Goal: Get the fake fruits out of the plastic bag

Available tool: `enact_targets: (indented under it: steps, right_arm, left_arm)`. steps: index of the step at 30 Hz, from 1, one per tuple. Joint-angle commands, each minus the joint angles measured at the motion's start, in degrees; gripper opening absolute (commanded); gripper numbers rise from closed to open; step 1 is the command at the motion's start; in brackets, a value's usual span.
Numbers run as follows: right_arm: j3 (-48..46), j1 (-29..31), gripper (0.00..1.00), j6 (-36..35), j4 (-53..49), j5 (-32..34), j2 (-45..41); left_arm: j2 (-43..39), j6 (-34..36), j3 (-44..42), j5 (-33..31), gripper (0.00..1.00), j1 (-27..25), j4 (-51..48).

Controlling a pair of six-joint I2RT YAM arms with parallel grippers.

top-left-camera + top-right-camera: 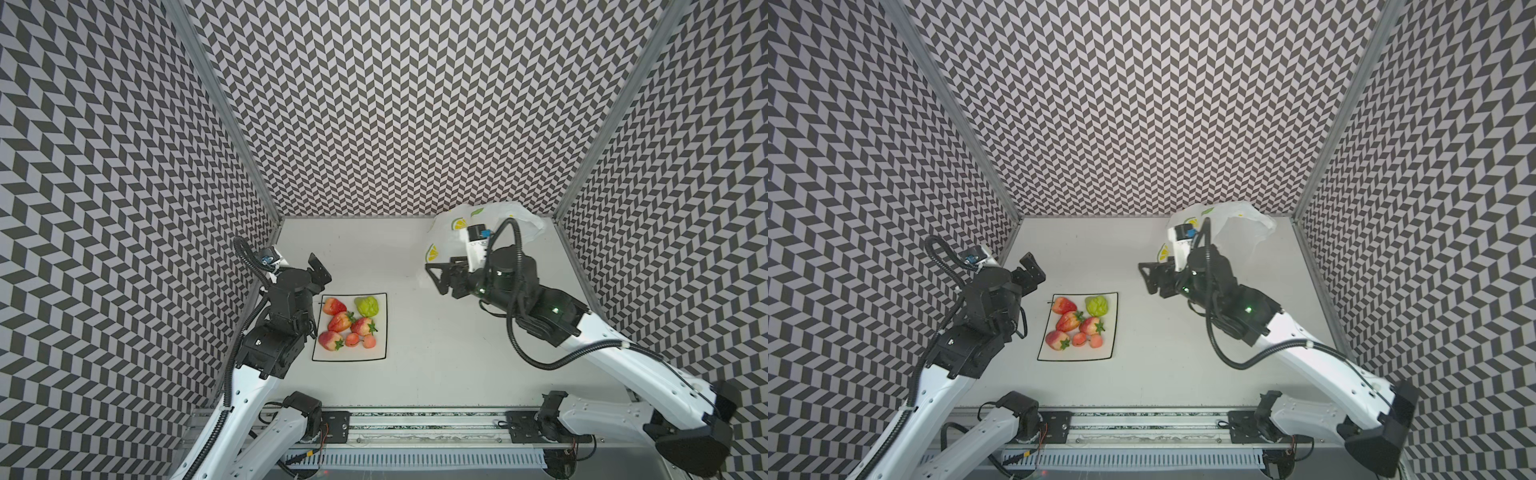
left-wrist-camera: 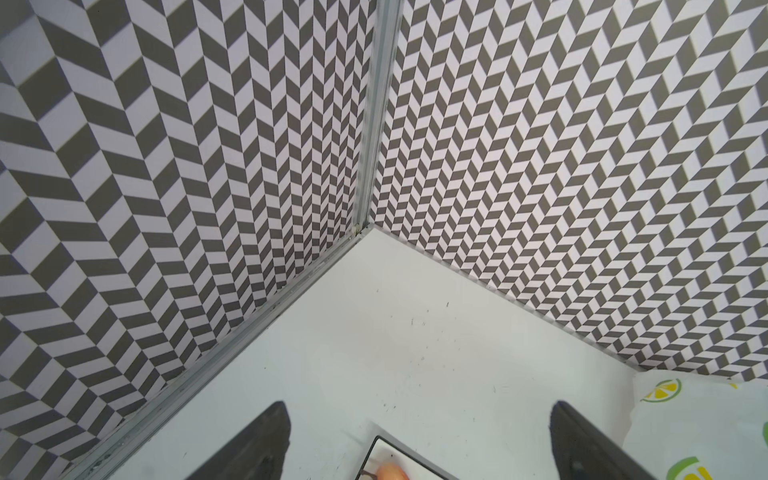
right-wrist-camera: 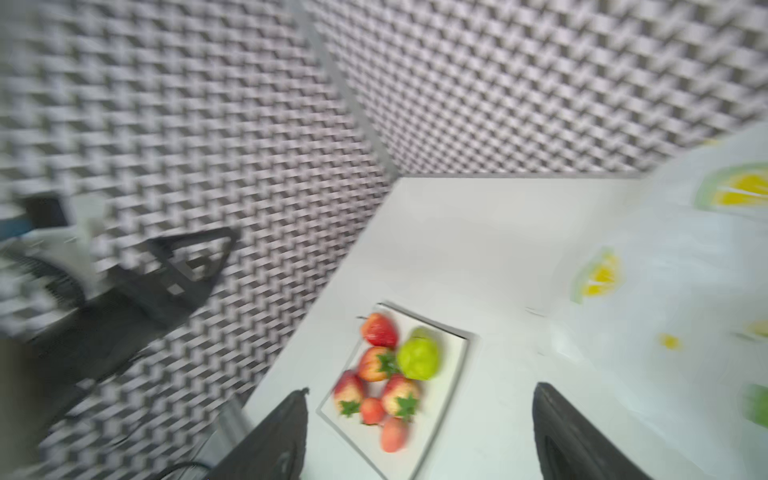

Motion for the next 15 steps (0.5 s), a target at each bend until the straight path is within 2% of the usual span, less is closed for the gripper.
enact_targets:
  steps: [1,3,6,9,13,15]
  right_arm:
    - [-6.78,-8.45,0.82,3.77,-7.65,8.68,-5.87]
    - [-11.0,-15.58,0.84,2.71,-6.82,10.42,-9.31]
    - [-15.72,-24.92,0.84,0.14,-4.32,9.43,-11.27]
    - [-19.19,-32.3,0.84,-1.79,-0.84,9.72,-12.48]
    - [-24.61,-38.24,0.89,-6.75,8.14,12.61,-15.36]
    - [-30.14,-40.32,0.91,-9.94,18.11,13.7,-16.61]
  left_arm:
    - [-0.92,-2.58,-3.43,-2.12,0.97,0.67,2.37]
    - [-1.37,-2.72,-6.09,-2.85,0.97,1.36,3.52]
    - [-2.08,-1.91,-9.77,-4.08,0.97,2.68,6.11]
    - [-2.82,0.15,-13.43,-5.08,0.97,4.14,10.04]
    - [-3.91,6.33,-19.0,-2.39,0.99,6.0,17.83]
    - [-3.98,11.41,-23.33,-0.97,0.99,6.54,24.72]
